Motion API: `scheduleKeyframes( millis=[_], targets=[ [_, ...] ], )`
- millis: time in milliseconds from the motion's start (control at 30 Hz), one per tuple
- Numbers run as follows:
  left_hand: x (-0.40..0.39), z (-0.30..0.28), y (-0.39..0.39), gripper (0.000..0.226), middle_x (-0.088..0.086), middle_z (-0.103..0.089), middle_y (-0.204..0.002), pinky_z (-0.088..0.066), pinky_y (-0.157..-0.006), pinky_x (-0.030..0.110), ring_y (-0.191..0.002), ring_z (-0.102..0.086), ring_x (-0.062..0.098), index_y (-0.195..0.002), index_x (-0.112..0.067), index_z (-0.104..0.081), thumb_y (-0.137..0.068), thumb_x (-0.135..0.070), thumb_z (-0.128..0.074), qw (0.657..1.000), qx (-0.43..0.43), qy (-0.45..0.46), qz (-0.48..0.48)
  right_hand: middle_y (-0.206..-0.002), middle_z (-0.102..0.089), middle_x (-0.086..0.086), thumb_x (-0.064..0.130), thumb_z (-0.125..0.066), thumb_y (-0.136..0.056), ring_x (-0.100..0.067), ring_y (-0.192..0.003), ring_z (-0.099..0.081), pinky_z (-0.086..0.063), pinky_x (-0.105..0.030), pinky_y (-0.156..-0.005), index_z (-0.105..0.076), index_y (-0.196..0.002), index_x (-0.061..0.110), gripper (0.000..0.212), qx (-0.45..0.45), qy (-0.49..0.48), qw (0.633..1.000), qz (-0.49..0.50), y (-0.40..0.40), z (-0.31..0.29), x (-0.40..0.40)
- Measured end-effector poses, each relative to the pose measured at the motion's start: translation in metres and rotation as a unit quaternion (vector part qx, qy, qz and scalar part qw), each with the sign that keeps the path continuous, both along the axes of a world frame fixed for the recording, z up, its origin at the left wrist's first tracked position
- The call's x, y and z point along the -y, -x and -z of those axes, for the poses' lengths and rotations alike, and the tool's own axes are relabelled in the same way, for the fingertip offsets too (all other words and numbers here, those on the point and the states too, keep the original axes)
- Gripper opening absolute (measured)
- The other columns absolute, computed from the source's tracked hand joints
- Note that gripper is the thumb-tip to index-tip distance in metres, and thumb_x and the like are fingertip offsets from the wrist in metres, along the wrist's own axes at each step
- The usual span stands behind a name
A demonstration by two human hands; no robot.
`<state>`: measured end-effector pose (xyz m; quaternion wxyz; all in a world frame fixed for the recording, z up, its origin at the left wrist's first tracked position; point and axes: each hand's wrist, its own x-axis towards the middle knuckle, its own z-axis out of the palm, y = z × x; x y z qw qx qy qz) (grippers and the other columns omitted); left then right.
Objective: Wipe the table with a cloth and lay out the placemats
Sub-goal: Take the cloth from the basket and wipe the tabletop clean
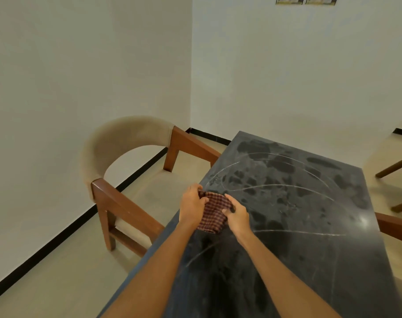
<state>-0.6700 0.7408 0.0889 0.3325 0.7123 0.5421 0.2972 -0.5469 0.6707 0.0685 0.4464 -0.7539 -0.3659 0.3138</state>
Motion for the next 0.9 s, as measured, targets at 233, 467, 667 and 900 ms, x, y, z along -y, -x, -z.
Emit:
scheduleKeyframes(
  millis=[233,467,667,900],
  targets=[
    [0.014,0.086,0.034,0.032,0.004,-0.051,-0.138,-0.027,-0.113,0.032,-0.135,-0.040,0.024,-0.129,-0.014,-0.056,-0.100,-0.021,-0.044,0.971,-0.204,-0.084,0.086,-0.162,-0.010,-0.005,0.033,-0.043,-0.101,-0.028,-0.149,-0.006,-0.005,-0.041,-0.119,-0.023,-0.153,0.028,0.055,0.404,0.087,0.886,-0.212,-0.026,0.048,-0.015],
    [0.026,0.120,0.062,0.074,0.007,-0.066,-0.122,-0.027,-0.107,0.041,-0.118,-0.059,0.027,-0.115,-0.014,-0.069,-0.103,-0.038,0.000,0.926,-0.342,-0.122,0.102,-0.163,-0.005,-0.008,0.047,0.001,-0.086,-0.033,-0.148,0.009,0.019,-0.043,-0.111,-0.011,-0.155,0.022,0.075,0.523,0.103,0.758,-0.376,-0.022,0.078,-0.027],
    [0.021,0.118,0.076,0.065,0.004,-0.059,-0.132,-0.012,-0.114,0.036,-0.129,-0.045,0.023,-0.123,-0.018,-0.063,-0.102,-0.047,-0.010,0.912,-0.383,-0.094,0.116,-0.162,0.013,-0.005,0.053,0.004,-0.080,-0.027,-0.147,0.017,0.011,-0.042,-0.116,0.001,-0.155,0.027,0.079,0.478,0.105,0.776,-0.398,-0.026,0.082,-0.036],
    [0.023,0.125,0.078,0.063,0.002,-0.058,-0.134,-0.008,-0.116,0.030,-0.132,-0.044,0.022,-0.124,-0.015,-0.062,-0.102,-0.048,-0.013,0.934,-0.319,-0.103,0.121,-0.160,0.013,0.006,0.060,0.008,-0.088,-0.023,-0.142,0.027,0.019,-0.044,-0.115,-0.006,-0.155,0.029,0.075,0.476,0.081,0.781,-0.396,-0.030,0.095,-0.048]
  ],
)
